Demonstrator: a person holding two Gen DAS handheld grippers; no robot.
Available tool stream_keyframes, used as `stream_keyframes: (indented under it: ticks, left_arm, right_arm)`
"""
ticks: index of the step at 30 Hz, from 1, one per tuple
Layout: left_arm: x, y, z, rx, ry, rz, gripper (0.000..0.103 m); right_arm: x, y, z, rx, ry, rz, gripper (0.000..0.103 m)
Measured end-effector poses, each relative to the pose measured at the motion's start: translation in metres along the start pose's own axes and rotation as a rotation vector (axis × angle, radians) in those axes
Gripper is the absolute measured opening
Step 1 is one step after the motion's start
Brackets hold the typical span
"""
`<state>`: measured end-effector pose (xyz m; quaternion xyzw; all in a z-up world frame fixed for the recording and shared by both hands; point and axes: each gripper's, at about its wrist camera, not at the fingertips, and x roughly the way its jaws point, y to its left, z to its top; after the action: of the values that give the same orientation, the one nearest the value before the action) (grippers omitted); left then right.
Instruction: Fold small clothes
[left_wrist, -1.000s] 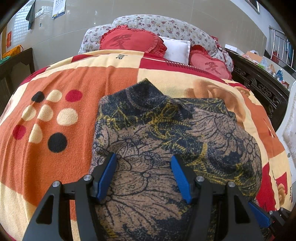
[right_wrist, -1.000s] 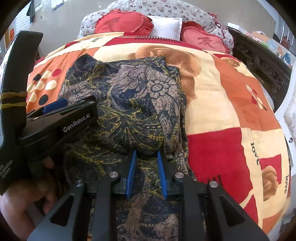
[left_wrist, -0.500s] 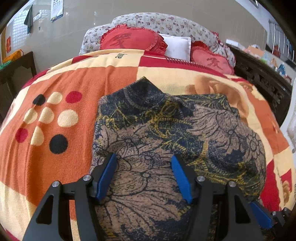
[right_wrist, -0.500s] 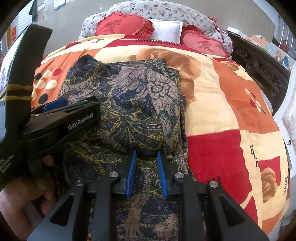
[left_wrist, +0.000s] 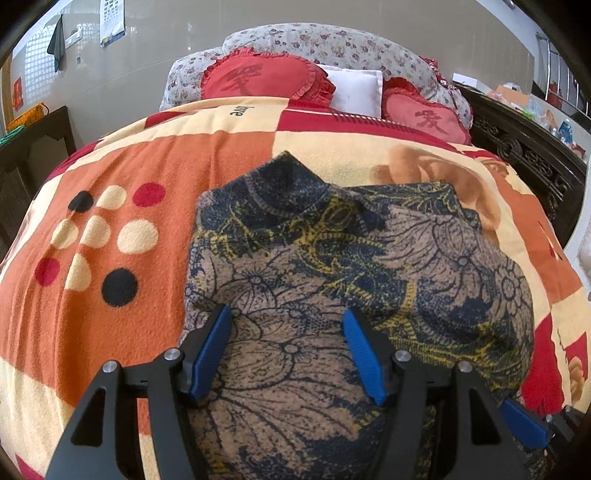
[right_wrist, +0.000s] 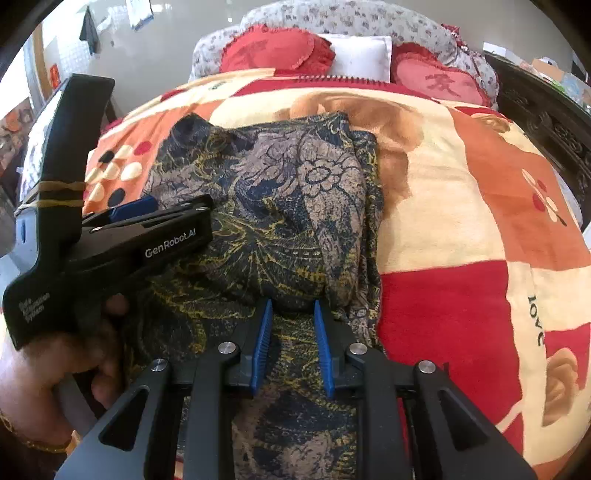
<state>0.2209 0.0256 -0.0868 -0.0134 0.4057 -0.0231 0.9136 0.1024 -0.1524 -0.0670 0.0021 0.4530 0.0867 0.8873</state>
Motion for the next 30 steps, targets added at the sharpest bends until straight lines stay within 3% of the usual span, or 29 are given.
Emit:
stream_keyframes:
  ticks: [10,19,24,30]
  left_arm:
    - [-0.001,0.001,0.000,0.009,-0.004,0.012,0.068]
    - [-0.002,-0.003,0.002,0.026,0.004,-0.026,0.080]
    - [-0.001,-0.001,0.004,0.026,0.010,-0.082,0.090]
    - [-0.001,-0.008,0.003,0.043,0.003,-0.058,0.091]
  right_arm:
    - [-0.002,-0.004,-0.011,0.008,-0.079,0.030,0.013]
    - [-0.003,-0.009,-0.013,0.023,-0.100,0.060,0.013]
    - [-0.002,-0.013,-0.012,0.038,-0.102,0.084,0.013]
    - [-0.002,-0.013,-0.013,0.041,-0.104,0.089,0.013]
